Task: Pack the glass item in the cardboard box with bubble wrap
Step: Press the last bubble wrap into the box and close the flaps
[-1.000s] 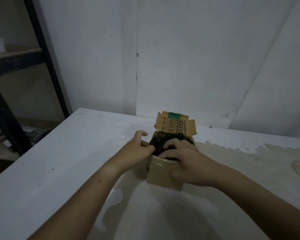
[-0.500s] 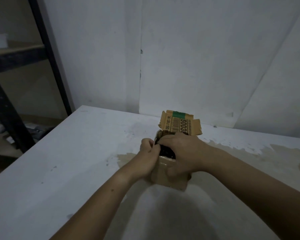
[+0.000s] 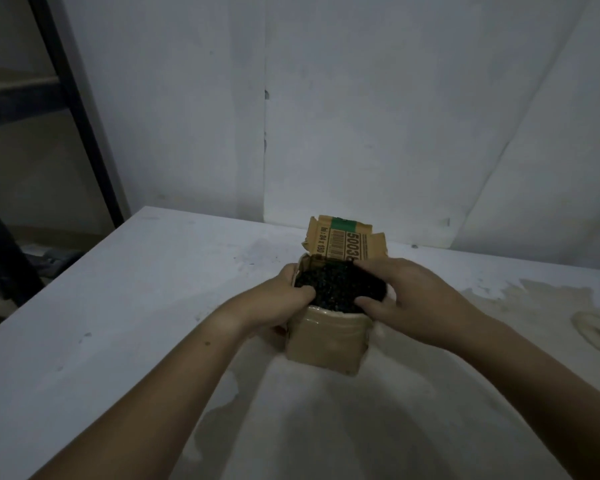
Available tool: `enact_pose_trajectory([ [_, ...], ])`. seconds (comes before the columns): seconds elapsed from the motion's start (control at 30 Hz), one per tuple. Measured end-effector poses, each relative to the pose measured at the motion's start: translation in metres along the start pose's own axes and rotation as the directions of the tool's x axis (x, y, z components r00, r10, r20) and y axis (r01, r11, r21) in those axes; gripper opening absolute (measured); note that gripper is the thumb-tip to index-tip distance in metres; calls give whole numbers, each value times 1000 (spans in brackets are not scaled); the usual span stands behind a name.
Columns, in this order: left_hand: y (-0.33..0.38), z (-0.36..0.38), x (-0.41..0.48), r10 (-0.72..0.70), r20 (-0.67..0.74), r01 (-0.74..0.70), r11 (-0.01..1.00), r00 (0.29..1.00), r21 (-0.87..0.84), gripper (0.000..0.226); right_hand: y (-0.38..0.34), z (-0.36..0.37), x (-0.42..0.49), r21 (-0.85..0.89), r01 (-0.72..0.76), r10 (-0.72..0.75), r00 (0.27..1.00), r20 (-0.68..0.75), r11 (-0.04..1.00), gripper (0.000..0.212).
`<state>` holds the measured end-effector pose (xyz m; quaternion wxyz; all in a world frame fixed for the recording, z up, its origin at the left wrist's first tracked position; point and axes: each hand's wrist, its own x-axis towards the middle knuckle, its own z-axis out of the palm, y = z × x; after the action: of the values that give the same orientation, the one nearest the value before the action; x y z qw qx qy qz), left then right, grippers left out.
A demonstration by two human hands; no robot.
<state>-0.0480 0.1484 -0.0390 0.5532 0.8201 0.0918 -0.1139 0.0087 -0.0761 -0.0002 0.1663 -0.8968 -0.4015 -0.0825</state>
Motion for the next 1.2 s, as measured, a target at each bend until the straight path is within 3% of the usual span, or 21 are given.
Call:
enact_pose_trajectory([
  [0.07, -1, 0, 0, -11, -14, 11, 1000, 1000, 23, 72, -1, 8, 3, -114, 17, -16, 1000, 17, 993, 45],
  [0.17, -4, 0, -4, 1, -57, 4, 996, 998, 93, 71, 0, 15, 11, -230, -53, 70, 995, 64, 972, 59],
  [0.33, -2, -2, -1, 56, -38, -45, 966, 998, 253, 65, 5, 17, 25, -174, -198, 242, 924, 295, 965, 84],
  [0.43, -3, -2, -2, 85, -7, -81, 967, 996, 241, 69, 4, 16, 25, -119, -231, 258, 900, 351, 966, 86],
  [0.6, -10, 10, -5, 123, -67, -124, 992, 990, -5, 63, 7, 11, 16, 23, -256, 241, 935, 260, 966, 64],
  [0.73, -11, 14, -3, 131, -78, -136, 988, 988, -67, 62, 10, 13, -9, 300, -175, 209, 974, -87, 938, 38],
  [0.83, -10, 15, -2, 133, -88, -138, 989, 987, -55, 62, 10, 20, -25, 283, -109, 192, 939, -285, 953, 13],
  [0.93, -11, 16, 0, 146, -96, -149, 989, 985, -21, 61, 8, 28, -33, 84, -60, 81, 957, -277, 995, 19],
  [1.03, -11, 17, 3, 161, -93, -166, 985, 983, -47, 61, 6, 30, -34, -6, -70, 66, 971, -229, 998, 32],
  [1.13, -9, 16, 4, 148, -88, -155, 986, 985, -69, 60, 10, 26, -32, 64, -77, 87, 981, -174, 995, 26],
  [1.2, -7, 12, 6, 87, -108, -99, 989, 990, -111, 59, 16, 25, -30, 235, -106, 152, 971, -187, 966, 24],
])
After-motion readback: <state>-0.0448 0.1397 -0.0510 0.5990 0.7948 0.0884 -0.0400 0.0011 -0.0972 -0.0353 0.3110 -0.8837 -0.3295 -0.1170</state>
